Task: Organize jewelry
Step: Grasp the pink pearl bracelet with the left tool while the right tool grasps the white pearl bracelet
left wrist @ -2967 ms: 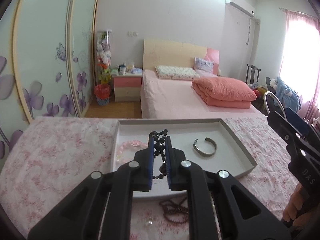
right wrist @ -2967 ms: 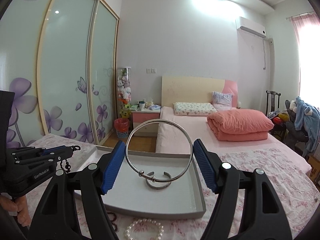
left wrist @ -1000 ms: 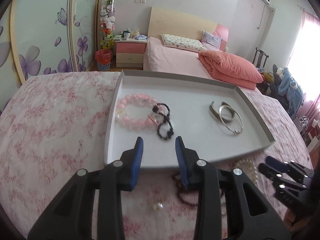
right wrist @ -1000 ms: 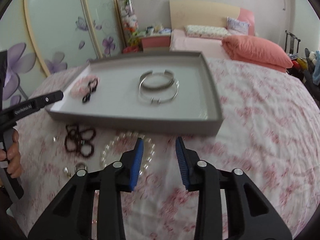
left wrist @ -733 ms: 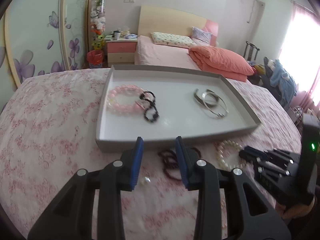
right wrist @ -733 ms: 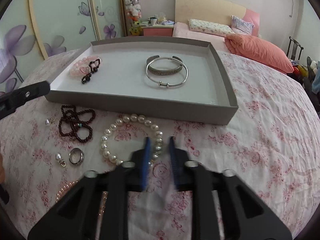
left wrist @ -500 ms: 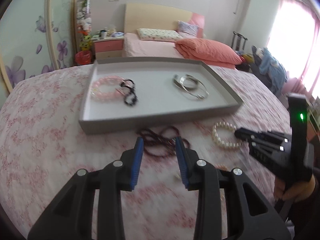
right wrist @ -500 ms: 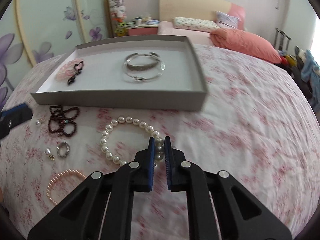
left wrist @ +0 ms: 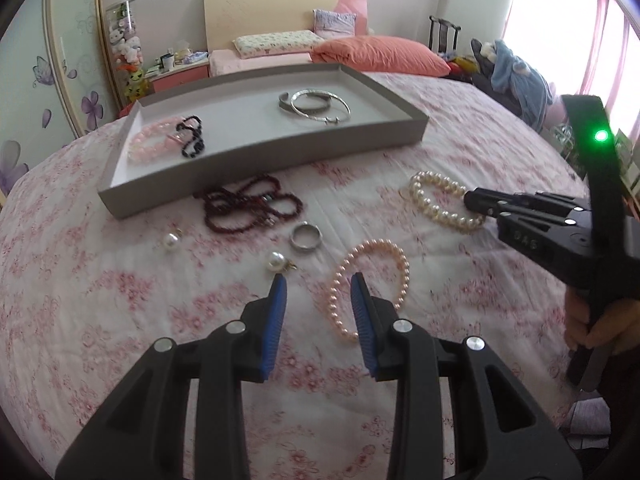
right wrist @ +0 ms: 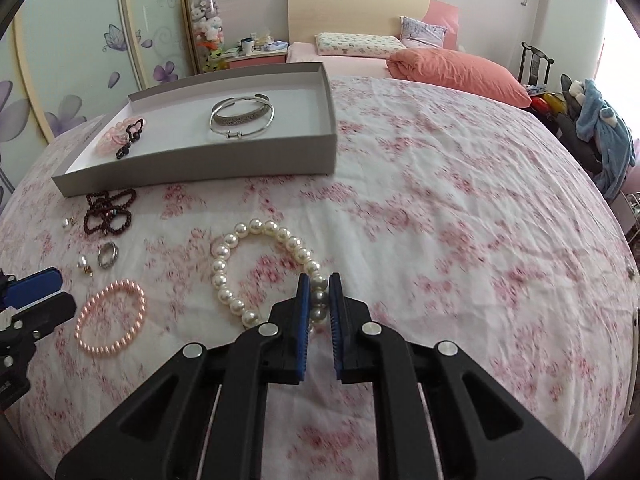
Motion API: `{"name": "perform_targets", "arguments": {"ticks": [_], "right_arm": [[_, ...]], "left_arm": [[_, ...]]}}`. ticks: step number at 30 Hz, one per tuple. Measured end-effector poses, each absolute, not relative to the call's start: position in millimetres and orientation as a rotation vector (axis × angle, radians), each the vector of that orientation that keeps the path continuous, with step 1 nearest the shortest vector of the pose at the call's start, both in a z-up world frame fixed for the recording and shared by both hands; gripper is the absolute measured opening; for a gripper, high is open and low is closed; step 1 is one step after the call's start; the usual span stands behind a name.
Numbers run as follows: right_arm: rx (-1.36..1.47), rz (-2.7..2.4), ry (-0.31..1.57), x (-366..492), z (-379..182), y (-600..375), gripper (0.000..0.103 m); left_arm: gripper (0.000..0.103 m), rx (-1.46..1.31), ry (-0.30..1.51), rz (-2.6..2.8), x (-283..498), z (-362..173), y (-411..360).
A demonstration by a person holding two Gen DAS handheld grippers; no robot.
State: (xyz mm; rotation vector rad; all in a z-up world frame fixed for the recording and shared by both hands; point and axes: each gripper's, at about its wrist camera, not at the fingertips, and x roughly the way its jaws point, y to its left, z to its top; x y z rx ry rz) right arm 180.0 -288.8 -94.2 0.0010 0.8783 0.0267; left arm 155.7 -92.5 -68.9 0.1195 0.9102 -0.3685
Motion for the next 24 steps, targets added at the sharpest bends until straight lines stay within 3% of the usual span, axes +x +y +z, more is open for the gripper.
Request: {"name": "perform_targets", "arguments": {"ticks": [7, 10, 14, 24], "right_arm": [[0.010, 0.034, 0.874, 173, -94, -292, 0.011], [0.010, 0.035, 0.874, 173, -95, -292, 0.011], [0.014, 0.037, 0.874, 173, -95, -293, 0.011], [0.000, 0.061, 0.876, 173, -94, -288, 0.011]], "left_arm": [[0.030, 0.155, 0.944, -0.356, 156, -82, -108], [0.017, 0.189, 0.938, -0.335, 156, -83, -114], [0.007, 0.233, 0.924, -0.313, 154, -83, -120], [0.007, 0.246, 0.917, -0.234, 143, -82, -88]]}}
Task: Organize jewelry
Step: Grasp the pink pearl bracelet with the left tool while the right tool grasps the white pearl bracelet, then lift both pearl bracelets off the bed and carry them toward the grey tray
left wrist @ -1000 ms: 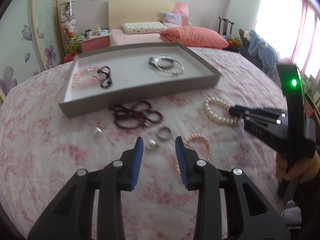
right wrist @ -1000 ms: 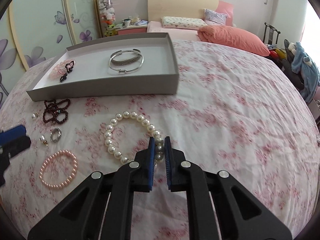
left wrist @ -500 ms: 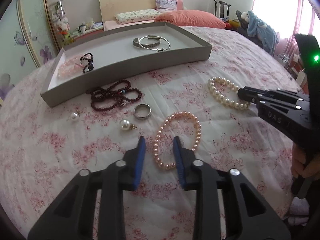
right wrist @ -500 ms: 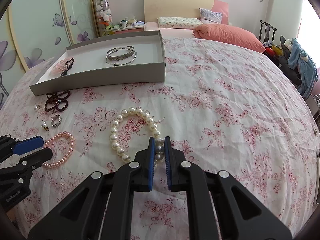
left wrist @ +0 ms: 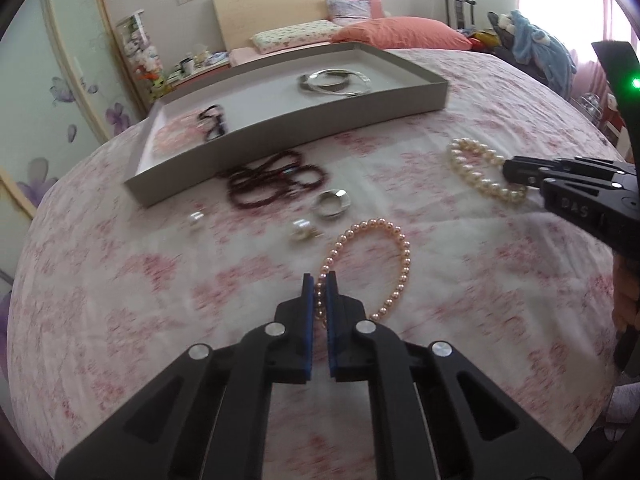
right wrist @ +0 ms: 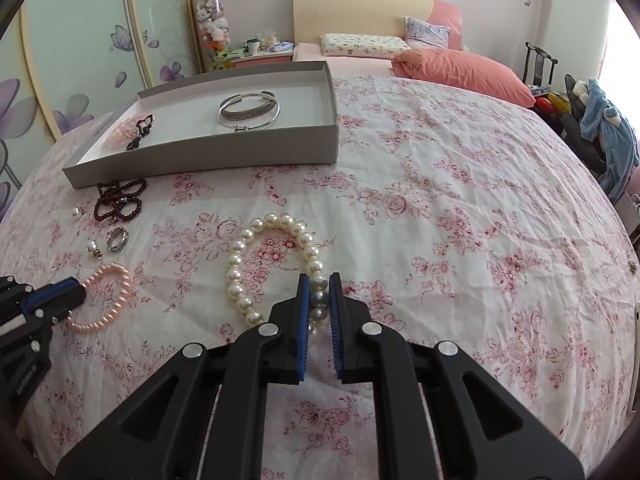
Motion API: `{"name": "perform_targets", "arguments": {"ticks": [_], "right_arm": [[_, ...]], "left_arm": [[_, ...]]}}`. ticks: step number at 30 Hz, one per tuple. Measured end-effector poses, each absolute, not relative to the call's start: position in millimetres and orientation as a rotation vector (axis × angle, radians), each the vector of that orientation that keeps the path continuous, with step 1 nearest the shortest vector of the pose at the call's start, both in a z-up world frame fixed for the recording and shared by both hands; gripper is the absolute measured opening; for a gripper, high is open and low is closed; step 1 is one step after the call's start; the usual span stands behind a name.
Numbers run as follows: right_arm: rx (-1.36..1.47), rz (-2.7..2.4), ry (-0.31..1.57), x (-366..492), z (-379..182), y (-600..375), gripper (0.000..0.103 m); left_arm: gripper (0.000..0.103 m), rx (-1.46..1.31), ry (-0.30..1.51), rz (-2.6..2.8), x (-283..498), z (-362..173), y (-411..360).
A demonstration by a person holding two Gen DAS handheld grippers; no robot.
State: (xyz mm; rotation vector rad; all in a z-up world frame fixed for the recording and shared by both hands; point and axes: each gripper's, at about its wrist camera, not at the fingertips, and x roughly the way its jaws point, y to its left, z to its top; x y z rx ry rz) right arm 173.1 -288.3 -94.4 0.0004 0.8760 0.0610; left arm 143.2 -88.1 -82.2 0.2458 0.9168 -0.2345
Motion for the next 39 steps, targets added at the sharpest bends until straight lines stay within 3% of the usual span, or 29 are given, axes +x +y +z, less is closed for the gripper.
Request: {"name": "perform_targets", "arguments": {"ticks": [20, 39], "right_arm": [[-0.060, 0.142, 0.879, 193, -94, -252, 0.011], [-0.063, 0.143, 0.871, 193, -94, -252, 0.011]], "left_arm": [[0.007, 0.072, 0.931, -0.014, 173, -79, 4], [0.007, 0.082, 0.896, 0.002, 171, -81, 1]]}}
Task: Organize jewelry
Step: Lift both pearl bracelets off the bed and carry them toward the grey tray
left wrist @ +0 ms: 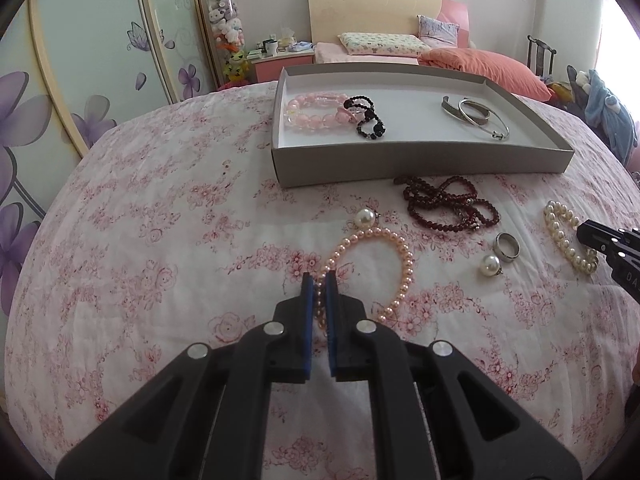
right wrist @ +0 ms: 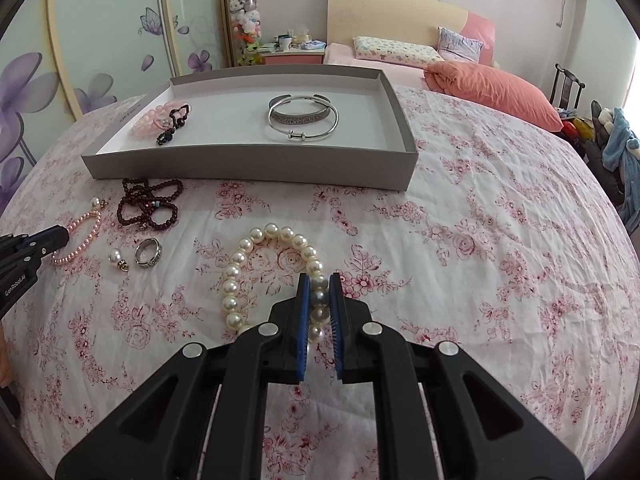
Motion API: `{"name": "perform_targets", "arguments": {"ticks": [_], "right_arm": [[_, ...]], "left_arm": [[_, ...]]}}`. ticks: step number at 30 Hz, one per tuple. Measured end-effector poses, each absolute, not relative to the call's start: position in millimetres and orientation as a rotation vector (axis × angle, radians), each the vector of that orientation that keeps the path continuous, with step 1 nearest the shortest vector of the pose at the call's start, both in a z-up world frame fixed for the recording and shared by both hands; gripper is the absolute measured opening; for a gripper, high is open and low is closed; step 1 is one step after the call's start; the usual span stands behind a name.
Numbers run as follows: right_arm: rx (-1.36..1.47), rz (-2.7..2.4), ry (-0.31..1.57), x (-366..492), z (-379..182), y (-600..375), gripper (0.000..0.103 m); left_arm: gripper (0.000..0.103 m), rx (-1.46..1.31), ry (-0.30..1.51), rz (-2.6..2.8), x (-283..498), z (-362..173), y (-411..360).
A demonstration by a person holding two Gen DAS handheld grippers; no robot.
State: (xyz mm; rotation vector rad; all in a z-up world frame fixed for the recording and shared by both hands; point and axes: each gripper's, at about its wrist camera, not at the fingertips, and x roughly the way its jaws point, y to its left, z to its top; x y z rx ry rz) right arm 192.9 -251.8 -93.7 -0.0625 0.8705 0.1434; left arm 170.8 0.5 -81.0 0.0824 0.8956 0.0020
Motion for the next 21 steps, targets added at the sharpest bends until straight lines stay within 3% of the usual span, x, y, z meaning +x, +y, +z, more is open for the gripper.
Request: {"name": "perform_targets", "arguments": {"ticks": [11, 21], "right_arm": [[-0.038, 0.158, 0.865, 193, -93, -255, 0.010], [0.060, 0.214, 0.711, 179, -56, -262, 0.010]], "left_arm": [[0.006, 0.058, 0.902, -0.027, 174, -79, 2], [0.006, -0.042, 0.836, -0.107, 165, -59, 8]]}}
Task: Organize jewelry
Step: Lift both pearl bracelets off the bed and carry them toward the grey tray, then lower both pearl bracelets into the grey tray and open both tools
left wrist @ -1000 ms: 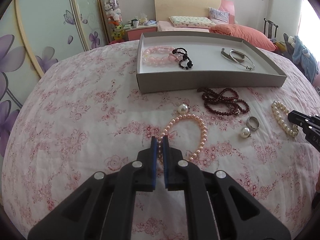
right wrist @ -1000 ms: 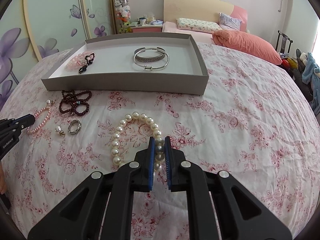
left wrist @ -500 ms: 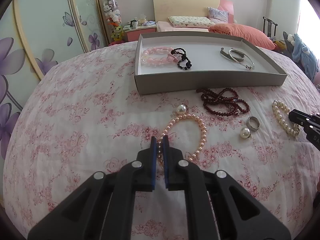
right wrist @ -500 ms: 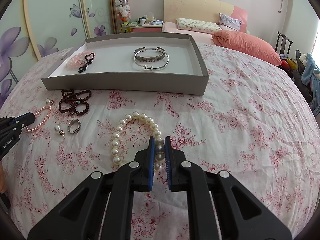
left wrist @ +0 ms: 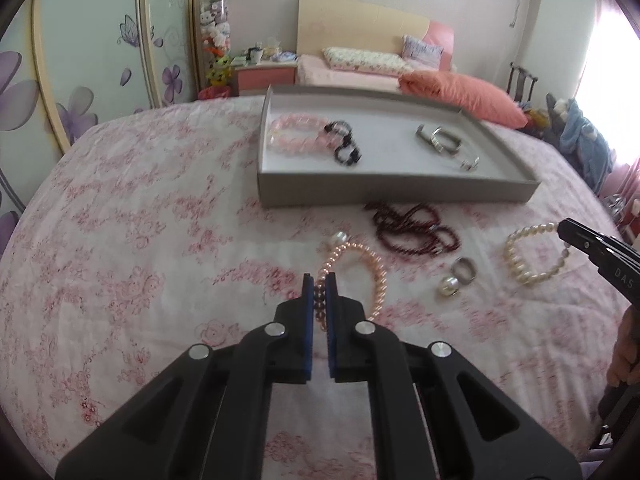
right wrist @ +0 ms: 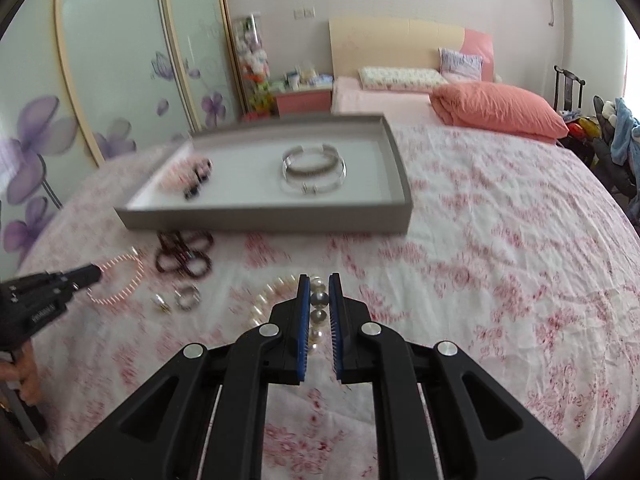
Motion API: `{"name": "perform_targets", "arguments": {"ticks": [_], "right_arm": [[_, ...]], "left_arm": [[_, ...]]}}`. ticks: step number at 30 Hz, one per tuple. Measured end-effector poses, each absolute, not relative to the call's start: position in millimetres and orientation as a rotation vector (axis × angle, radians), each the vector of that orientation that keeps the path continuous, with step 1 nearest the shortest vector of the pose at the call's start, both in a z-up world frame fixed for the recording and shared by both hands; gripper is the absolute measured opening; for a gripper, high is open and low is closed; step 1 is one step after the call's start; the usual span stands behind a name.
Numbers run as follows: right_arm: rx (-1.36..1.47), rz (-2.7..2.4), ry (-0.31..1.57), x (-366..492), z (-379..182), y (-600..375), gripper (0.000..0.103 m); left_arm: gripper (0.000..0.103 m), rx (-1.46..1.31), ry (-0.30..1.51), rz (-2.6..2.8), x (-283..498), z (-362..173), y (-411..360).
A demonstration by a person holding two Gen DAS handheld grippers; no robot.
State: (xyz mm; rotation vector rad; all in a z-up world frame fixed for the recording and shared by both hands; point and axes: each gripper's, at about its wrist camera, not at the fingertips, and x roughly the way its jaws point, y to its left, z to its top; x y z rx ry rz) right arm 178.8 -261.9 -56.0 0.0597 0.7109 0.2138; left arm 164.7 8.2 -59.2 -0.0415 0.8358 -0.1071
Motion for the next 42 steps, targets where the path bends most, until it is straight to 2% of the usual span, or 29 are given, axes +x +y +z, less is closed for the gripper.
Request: {"name": "perform_targets", "arguments": {"ticks": [25, 42], "right_arm": [[0.062, 0.266, 0.520, 160, -7, -247, 0.010], [0.032, 0.267, 0.345, 155, 28, -232, 0.010]], "left_arm": [[0.006, -0.112, 0.659, -0.162, 149, -4, -5], [0.006, -0.059, 0.527, -0.100, 154, 30, -20]]}}
